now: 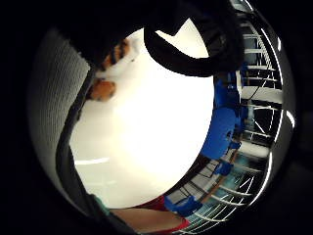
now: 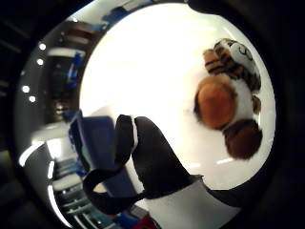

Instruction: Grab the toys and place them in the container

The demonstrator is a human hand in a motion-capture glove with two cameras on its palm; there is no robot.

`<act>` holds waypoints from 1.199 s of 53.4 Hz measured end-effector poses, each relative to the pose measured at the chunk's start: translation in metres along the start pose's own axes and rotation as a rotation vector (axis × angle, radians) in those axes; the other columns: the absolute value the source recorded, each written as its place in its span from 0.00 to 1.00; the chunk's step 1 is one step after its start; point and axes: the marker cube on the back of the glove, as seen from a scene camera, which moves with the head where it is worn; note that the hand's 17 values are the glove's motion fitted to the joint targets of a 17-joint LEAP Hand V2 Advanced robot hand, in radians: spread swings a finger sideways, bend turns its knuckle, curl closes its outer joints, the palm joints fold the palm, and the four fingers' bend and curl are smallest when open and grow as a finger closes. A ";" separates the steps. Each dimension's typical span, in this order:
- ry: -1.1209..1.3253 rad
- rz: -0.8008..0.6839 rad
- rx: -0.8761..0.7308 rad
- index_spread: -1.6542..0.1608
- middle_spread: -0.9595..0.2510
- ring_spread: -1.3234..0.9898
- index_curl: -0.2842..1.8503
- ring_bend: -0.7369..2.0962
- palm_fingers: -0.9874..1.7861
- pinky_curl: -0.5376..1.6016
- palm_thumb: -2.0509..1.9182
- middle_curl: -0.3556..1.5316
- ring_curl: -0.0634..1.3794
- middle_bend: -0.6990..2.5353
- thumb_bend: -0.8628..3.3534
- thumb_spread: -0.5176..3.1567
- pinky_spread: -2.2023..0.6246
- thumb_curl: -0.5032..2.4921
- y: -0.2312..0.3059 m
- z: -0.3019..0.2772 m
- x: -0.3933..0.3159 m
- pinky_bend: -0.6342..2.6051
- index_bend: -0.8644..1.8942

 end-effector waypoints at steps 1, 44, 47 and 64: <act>-0.013 0.003 -0.005 0.75 0.78 0.58 0.28 0.32 0.30 0.39 0.49 0.34 0.28 0.26 0.19 0.44 0.82 0.22 -0.003 0.002 0.002 0.44 0.37; 0.064 0.084 -0.313 0.72 0.82 0.60 0.29 0.36 0.33 0.45 0.55 0.26 0.25 0.24 0.21 0.48 0.78 0.26 -0.016 0.044 0.012 0.59 0.38; 0.108 0.098 -0.305 0.72 0.83 0.60 0.29 0.41 0.36 0.45 0.57 0.26 0.28 0.24 0.22 0.49 0.76 0.27 -0.014 0.044 0.008 0.58 0.39; 0.154 0.097 0.008 0.71 0.75 0.45 0.32 0.54 0.59 0.43 0.65 0.27 0.34 0.29 0.25 0.49 0.64 0.33 -0.010 0.052 0.002 0.58 0.39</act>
